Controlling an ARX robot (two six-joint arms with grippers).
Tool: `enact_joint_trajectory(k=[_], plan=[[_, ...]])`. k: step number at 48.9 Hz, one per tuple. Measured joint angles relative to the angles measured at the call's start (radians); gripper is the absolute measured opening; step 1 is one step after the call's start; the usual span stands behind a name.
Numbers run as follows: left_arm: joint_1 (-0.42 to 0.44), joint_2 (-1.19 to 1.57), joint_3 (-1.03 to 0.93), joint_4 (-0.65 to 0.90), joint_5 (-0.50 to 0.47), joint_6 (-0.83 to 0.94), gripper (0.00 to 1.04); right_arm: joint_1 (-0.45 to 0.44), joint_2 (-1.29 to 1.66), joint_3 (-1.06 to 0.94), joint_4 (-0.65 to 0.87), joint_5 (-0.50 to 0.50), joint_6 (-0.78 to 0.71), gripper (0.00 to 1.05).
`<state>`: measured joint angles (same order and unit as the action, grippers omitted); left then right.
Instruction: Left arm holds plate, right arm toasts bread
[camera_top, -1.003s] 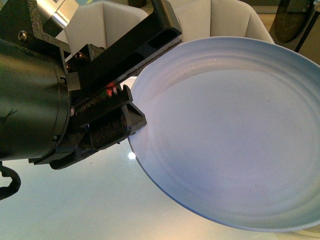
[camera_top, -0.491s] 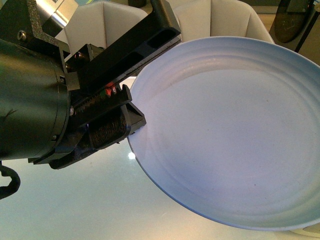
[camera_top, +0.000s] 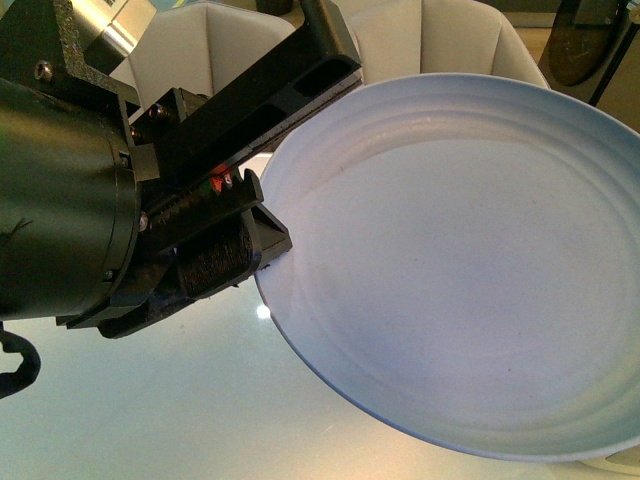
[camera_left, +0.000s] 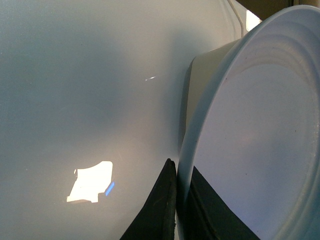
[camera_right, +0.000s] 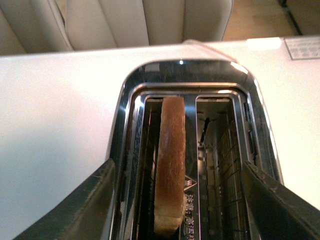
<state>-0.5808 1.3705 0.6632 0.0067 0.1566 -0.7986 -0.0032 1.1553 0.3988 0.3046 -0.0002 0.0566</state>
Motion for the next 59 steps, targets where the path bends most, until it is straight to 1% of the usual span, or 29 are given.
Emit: enact_joint_trajectory(k=[2, 3, 6, 17, 18, 22, 24, 25, 27, 33, 39, 41, 45, 47, 50, 51, 59], plan=[[0.0, 0.0, 0.0, 0.0, 0.0, 0.0, 0.03, -0.005, -0.051, -0.017, 0.006, 0.0, 0.01, 0.83], [0.0, 0.0, 0.0, 0.0, 0.0, 0.0, 0.03, -0.005, -0.094, -0.032, 0.008, 0.004, 0.011, 0.88], [0.0, 0.0, 0.0, 0.0, 0.0, 0.0, 0.03, -0.005, -0.182, -0.058, 0.007, 0.007, 0.022, 0.97], [0.0, 0.0, 0.0, 0.0, 0.001, 0.0, 0.03, -0.005, -0.249, -0.068, 0.008, 0.009, 0.029, 0.96], [0.0, 0.0, 0.0, 0.0, 0.001, 0.0, 0.03, -0.005, -0.241, -0.077, 0.033, 0.008, 0.024, 0.94], [0.0, 0.0, 0.0, 0.0, 0.0, 0.0, 0.03, -0.002, -0.23, -0.168, 0.278, 0.002, -0.014, 0.81], [0.0, 0.0, 0.0, 0.0, 0.0, 0.0, 0.03, 0.0, -0.245, -0.21, 0.369, 0.0, -0.025, 0.72], [0.0, 0.0, 0.0, 0.0, 0.0, 0.0, 0.03, 0.0, -0.256, -0.22, 0.384, 0.0, -0.029, 0.69], [0.0, 0.0, 0.0, 0.0, 0.0, 0.0, 0.03, 0.0, -0.269, -0.227, 0.389, 0.0, -0.032, 0.65], [0.0, -0.001, 0.001, 0.0, 0.0, 0.0, 0.03, 0.001, -0.321, -0.257, 0.385, 0.0, -0.039, 0.5], [0.0, -0.001, 0.001, 0.0, 0.0, 0.0, 0.03, 0.001, -0.366, -0.287, 0.359, 0.0, -0.047, 0.34], [0.0, -0.001, 0.0, 0.0, 0.0, 0.0, 0.03, 0.001, -0.388, -0.298, 0.347, 0.0, -0.047, 0.27], [0.0, -0.001, 0.0, 0.0, 0.0, 0.0, 0.03, 0.001, -0.423, -0.312, 0.327, 0.0, -0.047, 0.16], [0.0, -0.001, 0.001, 0.0, 0.0, 0.0, 0.03, 0.001, -0.435, -0.316, 0.32, 0.0, -0.048, 0.13], [0.0, -0.001, 0.001, 0.0, 0.0, 0.0, 0.03, 0.001, -0.464, -0.324, 0.303, 0.0, -0.048, 0.04], [0.0, -0.001, 0.001, 0.0, 0.0, 0.0, 0.03, 0.001, -0.469, -0.326, 0.299, 0.0, -0.049, 0.02], [0.0, -0.001, 0.001, 0.0, 0.0, 0.0, 0.03, 0.001, -0.567, -0.354, 0.227, 0.0, -0.053, 0.02]])
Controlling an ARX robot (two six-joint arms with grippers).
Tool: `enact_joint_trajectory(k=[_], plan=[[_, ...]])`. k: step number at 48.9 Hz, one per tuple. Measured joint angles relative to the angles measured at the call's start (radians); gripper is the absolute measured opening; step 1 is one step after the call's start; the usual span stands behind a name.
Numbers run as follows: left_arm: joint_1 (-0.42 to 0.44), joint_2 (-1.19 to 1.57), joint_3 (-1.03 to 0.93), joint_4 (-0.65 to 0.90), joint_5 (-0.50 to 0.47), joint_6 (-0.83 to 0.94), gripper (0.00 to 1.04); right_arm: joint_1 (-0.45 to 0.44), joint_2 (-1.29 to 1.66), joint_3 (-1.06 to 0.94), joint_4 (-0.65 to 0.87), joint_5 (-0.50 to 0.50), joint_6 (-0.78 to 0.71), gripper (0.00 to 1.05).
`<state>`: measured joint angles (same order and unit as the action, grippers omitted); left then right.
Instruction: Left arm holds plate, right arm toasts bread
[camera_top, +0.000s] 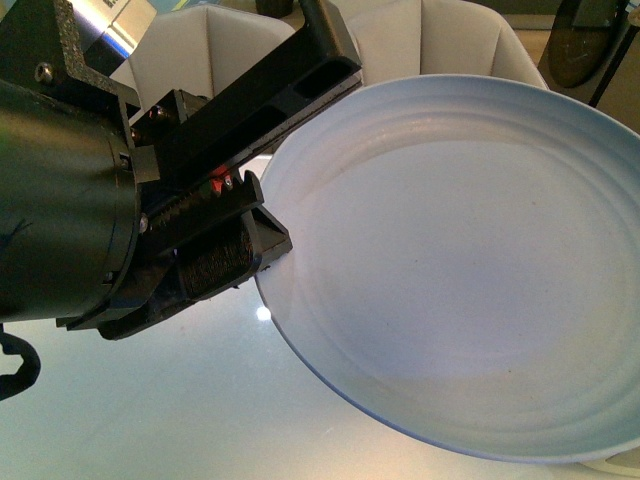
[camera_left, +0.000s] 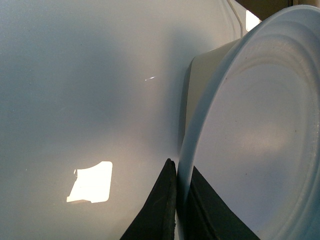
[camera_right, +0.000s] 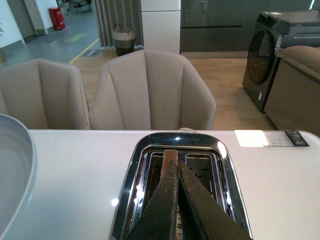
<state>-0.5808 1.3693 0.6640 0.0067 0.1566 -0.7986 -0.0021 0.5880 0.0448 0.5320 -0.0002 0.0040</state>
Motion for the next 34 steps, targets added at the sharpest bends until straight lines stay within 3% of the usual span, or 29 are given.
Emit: enact_joint_trajectory(k=[4, 34], plan=[[0.0, 0.0, 0.0, 0.0, 0.0, 0.0, 0.03, 0.0, -0.015, -0.026, 0.027, -0.001, 0.0, 0.02], [0.0, 0.0, 0.0, 0.0, 0.0, 0.0, 0.03, 0.0, -0.302, -0.027, -0.245, 0.0, -0.001, 0.02]])
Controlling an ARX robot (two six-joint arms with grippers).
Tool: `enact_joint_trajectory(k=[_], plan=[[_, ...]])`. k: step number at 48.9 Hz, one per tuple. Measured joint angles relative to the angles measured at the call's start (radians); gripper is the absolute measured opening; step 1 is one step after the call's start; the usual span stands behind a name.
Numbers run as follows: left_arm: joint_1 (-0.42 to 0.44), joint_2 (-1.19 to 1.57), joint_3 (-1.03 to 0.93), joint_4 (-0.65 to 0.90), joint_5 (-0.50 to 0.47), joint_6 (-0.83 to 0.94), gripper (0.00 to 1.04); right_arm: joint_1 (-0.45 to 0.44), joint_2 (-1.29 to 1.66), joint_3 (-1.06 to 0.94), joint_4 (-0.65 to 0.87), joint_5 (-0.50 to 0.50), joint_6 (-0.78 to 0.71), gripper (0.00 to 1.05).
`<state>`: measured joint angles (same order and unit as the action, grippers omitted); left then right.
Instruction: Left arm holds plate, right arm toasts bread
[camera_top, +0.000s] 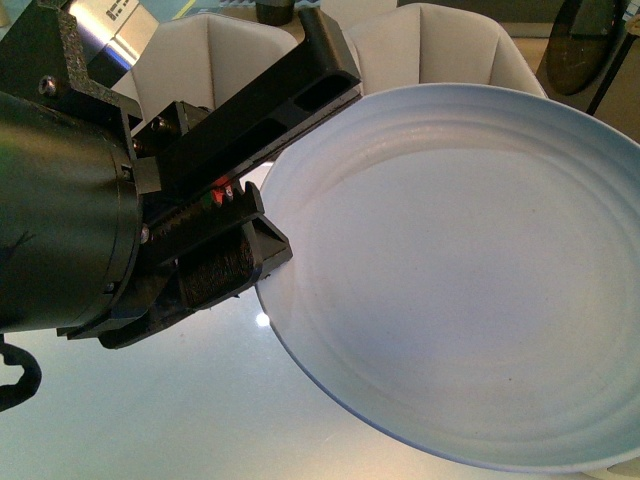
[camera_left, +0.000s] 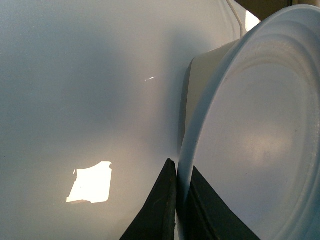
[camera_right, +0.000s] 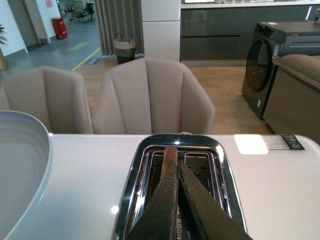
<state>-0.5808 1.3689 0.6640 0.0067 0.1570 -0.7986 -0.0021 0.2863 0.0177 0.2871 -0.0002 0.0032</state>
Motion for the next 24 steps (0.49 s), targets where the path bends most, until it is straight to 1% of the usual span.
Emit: enact_joint_trajectory(k=[20, 22, 24], plan=[[0.0, 0.0, 0.0, 0.0, 0.0, 0.0, 0.03, 0.0, -0.115, 0.0, -0.115, 0.0, 0.0, 0.02], [0.0, 0.0, 0.0, 0.0, 0.0, 0.0, 0.03, 0.0, -0.18, 0.0, -0.207, -0.003, 0.0, 0.02], [0.0, 0.0, 0.0, 0.0, 0.0, 0.0, 0.03, 0.0, -0.233, 0.0, -0.266, 0.002, 0.0, 0.02]])
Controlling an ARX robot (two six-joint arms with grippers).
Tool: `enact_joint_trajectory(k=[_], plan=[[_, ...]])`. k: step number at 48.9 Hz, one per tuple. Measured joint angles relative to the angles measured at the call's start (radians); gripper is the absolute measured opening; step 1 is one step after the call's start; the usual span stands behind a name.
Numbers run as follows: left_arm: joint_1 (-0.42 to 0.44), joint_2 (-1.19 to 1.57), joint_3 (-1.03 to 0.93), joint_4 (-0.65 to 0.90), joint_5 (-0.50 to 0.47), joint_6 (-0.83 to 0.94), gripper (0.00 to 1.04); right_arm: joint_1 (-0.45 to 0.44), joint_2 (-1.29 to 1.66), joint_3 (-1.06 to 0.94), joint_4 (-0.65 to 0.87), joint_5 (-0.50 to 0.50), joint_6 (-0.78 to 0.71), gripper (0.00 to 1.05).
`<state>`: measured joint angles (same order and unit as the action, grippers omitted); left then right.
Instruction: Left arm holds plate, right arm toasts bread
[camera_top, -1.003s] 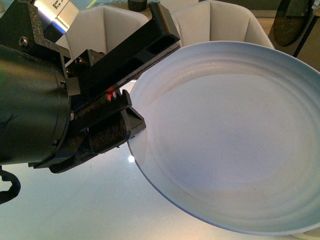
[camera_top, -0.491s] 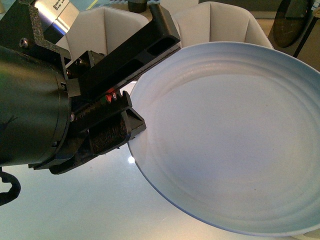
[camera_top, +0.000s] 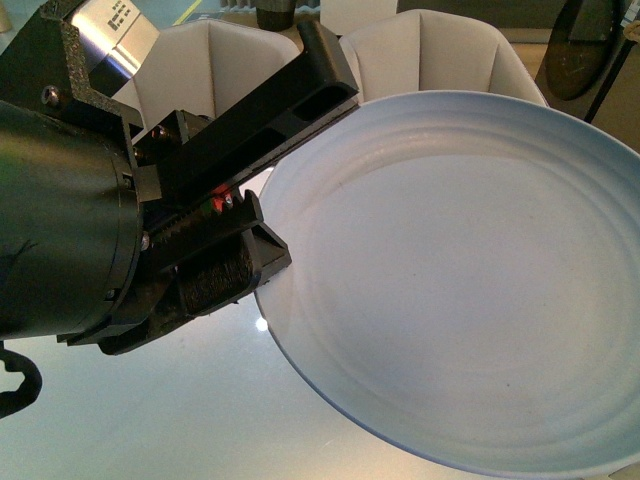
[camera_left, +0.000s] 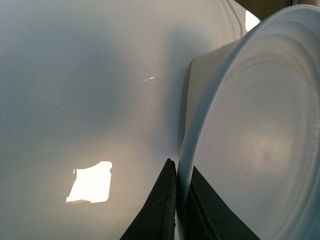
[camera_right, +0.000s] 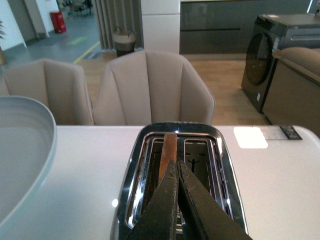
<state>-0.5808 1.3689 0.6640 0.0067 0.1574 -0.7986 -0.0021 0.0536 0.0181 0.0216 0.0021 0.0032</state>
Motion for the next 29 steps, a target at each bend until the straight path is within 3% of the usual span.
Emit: enact_joint_trajectory(k=[13, 29], plan=[[-0.001, 0.0, 0.0, 0.0, -0.001, 0.0, 0.03, 0.0, -0.047, 0.0, -0.02, -0.002, -0.001, 0.02], [-0.001, 0.0, 0.0, 0.0, -0.001, 0.0, 0.03, 0.0, -0.047, 0.0, -0.02, -0.002, 0.0, 0.61]])
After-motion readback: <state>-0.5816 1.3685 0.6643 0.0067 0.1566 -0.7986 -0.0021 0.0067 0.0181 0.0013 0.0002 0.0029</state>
